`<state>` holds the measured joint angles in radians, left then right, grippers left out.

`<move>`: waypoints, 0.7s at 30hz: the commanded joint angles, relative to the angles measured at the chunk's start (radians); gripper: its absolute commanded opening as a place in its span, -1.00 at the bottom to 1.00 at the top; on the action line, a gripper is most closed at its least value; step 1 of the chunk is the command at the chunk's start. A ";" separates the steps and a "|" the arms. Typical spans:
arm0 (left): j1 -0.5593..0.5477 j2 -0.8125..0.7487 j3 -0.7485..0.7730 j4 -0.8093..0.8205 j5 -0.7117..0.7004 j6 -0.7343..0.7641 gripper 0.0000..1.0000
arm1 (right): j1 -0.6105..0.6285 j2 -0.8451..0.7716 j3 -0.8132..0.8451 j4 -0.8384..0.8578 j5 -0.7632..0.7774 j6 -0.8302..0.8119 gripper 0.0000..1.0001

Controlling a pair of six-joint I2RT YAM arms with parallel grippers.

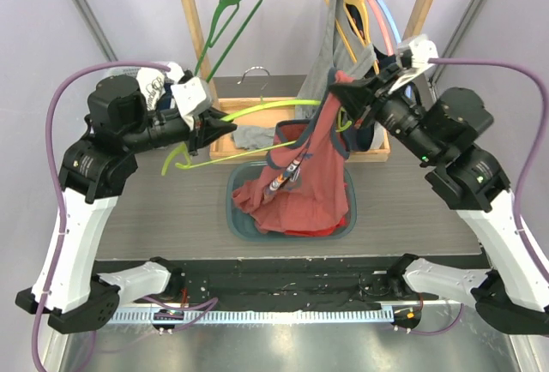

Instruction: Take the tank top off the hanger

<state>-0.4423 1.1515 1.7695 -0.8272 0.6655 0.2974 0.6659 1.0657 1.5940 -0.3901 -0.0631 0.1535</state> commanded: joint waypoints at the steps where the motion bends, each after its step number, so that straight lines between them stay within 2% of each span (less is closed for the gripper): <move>1: 0.013 -0.070 0.001 -0.038 0.019 0.081 -1.00 | 0.001 -0.036 0.057 0.027 0.247 -0.083 -0.98; 4: 0.017 -0.095 0.014 -0.092 0.026 0.114 -1.00 | 0.001 -0.046 0.031 -0.001 0.343 -0.103 -0.98; 10: 0.030 -0.128 0.053 -0.144 -0.044 0.201 -1.00 | 0.001 -0.099 -0.074 -0.050 0.414 -0.097 -0.99; 13: 0.031 -0.124 0.067 -0.124 -0.165 0.214 -1.00 | 0.001 -0.131 -0.111 -0.081 0.410 -0.089 -0.98; 14: 0.031 -0.122 0.064 -0.052 -0.214 0.185 -1.00 | 0.001 -0.138 -0.115 -0.088 0.402 -0.088 -0.98; 15: 0.033 -0.115 0.067 0.000 -0.350 0.139 -1.00 | 0.001 -0.139 -0.117 -0.105 0.366 -0.086 -0.98; 16: 0.034 -0.107 0.074 0.063 -0.389 0.105 -1.00 | 0.000 -0.142 -0.117 -0.113 0.338 -0.081 -0.98; 20: 0.040 -0.093 0.096 0.109 -0.362 0.011 -1.00 | 0.001 -0.083 -0.085 -0.125 0.122 -0.057 -0.98; 21: 0.043 -0.092 0.093 0.118 -0.350 -0.007 -1.00 | 0.001 -0.067 -0.078 -0.121 0.001 -0.049 -0.98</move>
<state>-0.4076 1.0489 1.8328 -0.8696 0.3687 0.3977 0.6655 0.9558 1.4719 -0.5373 0.2089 0.0814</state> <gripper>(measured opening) 0.167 0.058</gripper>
